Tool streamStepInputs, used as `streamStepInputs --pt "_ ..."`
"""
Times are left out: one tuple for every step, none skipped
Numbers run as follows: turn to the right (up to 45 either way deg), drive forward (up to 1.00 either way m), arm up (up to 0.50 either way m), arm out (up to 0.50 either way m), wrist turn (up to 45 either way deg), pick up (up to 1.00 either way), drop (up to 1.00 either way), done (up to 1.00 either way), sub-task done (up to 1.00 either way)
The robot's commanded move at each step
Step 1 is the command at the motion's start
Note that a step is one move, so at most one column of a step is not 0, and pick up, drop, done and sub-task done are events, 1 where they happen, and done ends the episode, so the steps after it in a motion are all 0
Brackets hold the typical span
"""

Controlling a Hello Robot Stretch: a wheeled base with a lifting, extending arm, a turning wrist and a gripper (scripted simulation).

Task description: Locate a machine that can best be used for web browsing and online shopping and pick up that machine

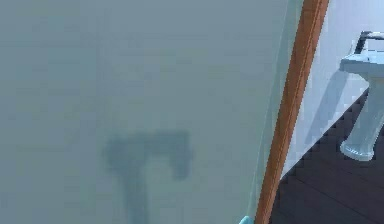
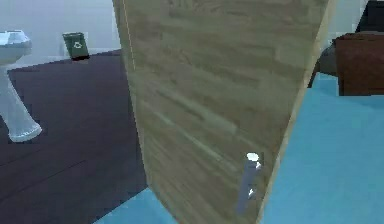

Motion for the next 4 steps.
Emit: streamStepInputs --pt "45.0 0.00 0.00 0.00 0.0 0.00 0.00 0.00 0.00" --pt "0.0 1.00 0.00 0.00 0.0 0.00 0.00 0.00 0.00" --pt "9.0 0.00 0.00 0.00 0.0 0.00 0.00 0.00 0.00" --pt "0.0 0.35 0.00 0.00 0.0 0.00 0.00 0.00 0.00"
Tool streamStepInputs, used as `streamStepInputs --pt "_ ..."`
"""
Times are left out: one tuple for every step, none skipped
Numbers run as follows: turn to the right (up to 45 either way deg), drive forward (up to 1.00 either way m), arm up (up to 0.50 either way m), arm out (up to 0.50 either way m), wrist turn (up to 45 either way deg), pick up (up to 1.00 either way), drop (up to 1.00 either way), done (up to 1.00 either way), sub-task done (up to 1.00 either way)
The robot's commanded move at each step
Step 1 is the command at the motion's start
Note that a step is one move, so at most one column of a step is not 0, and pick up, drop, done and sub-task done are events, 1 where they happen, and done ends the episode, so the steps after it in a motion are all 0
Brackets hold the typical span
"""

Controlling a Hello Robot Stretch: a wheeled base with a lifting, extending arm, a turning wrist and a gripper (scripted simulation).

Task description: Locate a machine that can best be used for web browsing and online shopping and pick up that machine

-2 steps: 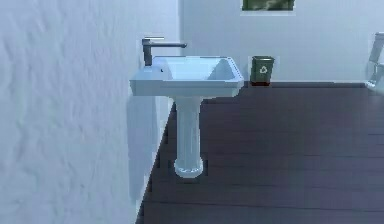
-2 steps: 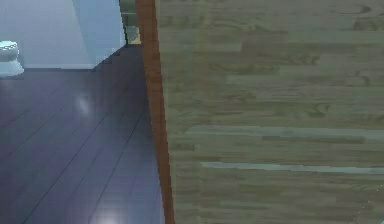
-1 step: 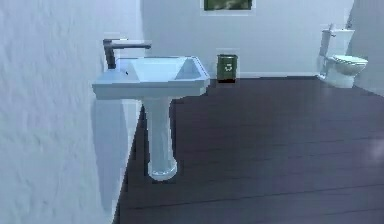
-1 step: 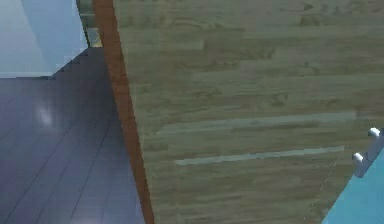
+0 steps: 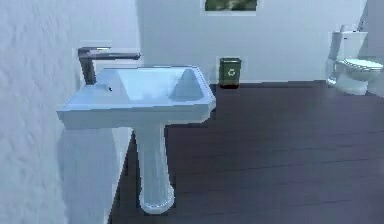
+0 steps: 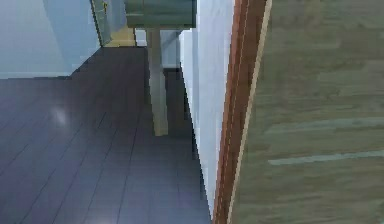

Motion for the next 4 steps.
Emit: streamStepInputs --pt "45.0 0.00 0.00 0.00 0.0 0.00 0.00 0.00 0.00" --pt "9.0 0.00 0.00 0.00 0.0 0.00 0.00 0.00 0.00" --pt "0.0 1.00 0.00 0.00 0.0 0.00 0.00 0.00 0.00" --pt "0.0 0.65 0.00 0.00 0.0 0.00 0.00 0.00 0.00"
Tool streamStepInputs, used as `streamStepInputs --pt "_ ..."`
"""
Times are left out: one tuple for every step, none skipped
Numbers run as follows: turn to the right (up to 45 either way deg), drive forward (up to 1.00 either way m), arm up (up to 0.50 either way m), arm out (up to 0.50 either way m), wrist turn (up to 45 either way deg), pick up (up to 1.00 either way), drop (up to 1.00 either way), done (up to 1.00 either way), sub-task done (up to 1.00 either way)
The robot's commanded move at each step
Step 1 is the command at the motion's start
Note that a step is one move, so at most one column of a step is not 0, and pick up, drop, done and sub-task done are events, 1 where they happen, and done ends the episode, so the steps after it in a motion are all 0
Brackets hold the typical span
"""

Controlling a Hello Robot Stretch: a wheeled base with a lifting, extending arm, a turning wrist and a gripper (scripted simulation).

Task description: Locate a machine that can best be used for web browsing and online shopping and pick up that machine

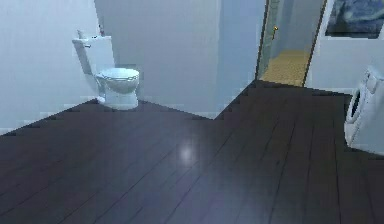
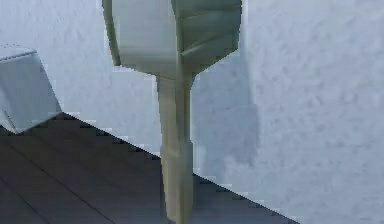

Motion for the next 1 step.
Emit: streamStepInputs --pt "36.0 0.00 0.00 0.00 0.0 0.00 0.00 0.00 0.00"
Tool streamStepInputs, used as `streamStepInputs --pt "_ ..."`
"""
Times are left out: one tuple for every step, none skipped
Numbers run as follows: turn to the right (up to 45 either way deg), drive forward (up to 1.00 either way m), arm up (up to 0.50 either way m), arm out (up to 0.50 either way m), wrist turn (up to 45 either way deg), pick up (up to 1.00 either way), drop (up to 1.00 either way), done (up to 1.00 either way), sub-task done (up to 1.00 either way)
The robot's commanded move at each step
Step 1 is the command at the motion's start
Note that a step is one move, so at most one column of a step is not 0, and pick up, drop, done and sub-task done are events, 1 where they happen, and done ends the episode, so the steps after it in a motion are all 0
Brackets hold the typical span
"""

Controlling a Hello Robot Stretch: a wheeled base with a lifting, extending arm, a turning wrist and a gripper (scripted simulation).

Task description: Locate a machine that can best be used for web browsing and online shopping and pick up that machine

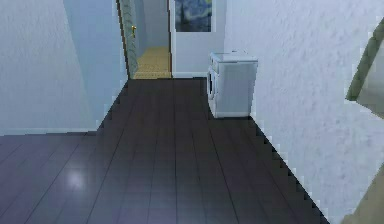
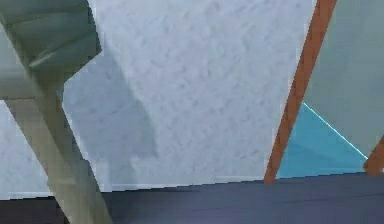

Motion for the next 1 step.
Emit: streamStepInputs --pt "0.0 0.05 0.00 0.00 0.0 0.00 0.00 0.00 0.00"
